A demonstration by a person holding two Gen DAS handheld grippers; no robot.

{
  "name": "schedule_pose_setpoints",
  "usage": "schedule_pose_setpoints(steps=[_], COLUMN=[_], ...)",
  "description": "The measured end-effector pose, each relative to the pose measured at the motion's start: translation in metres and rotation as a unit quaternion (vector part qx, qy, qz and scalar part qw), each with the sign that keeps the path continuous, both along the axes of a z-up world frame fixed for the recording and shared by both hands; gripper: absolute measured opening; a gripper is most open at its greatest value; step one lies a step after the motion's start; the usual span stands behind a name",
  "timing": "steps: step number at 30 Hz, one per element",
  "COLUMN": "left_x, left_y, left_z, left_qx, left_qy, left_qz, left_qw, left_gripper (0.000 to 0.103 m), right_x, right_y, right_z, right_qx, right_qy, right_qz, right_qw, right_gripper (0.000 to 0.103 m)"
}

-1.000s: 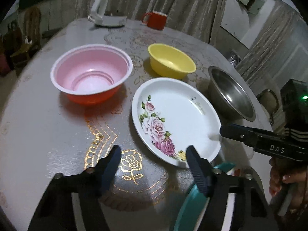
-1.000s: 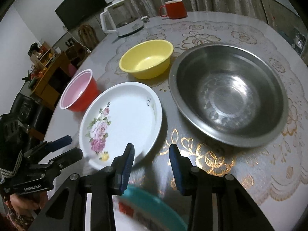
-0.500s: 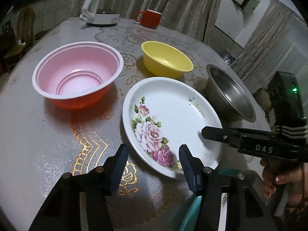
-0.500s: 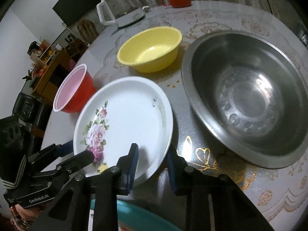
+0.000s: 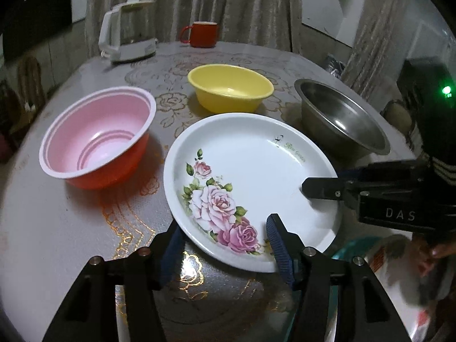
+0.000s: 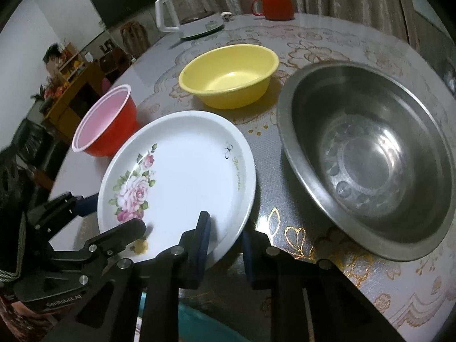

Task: Organize plates and bowls
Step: 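Grasp the rim of the rose-pattern oval plate with the right gripper while the left gripper holds the stack, then lift the rose plate with the right gripper and lower it onto the stack while the left gripper holds it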

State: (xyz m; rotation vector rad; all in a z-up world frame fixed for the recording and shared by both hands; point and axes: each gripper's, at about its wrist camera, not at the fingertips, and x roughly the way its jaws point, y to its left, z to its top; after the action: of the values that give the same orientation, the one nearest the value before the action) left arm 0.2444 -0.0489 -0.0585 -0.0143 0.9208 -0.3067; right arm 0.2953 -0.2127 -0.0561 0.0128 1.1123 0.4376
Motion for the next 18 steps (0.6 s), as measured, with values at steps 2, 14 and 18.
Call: schedule_pose_setpoints(steps=[2, 14, 18], left_x=[0.0, -0.009, -0.014], left_y=[0.001, 0.001, 0.005], left_z=[-0.001, 0.01, 0.018], left_qx=[0.001, -0.006, -0.022], left_qy=[-0.004, -0.019, -0.027], left_qz=[-0.001, 0.001, 0.007], left_qw=[1.0, 0.9998, 0.9994], left_gripper=[0.058, 0.058, 0.058], right_x=[-0.002, -0.018, -0.02], right_y=[0.001, 0.002, -0.001], right_z=[0.001, 0.012, 0.016], right_qx=[-0.01, -0.014, 0.003], right_qy=[-0.007, -0.035, -0.042], right_qz=[0.007, 0.014, 0.006], right_qw=[1.0, 0.999, 0.999], right_gripper=[0.021, 0.022, 0.022])
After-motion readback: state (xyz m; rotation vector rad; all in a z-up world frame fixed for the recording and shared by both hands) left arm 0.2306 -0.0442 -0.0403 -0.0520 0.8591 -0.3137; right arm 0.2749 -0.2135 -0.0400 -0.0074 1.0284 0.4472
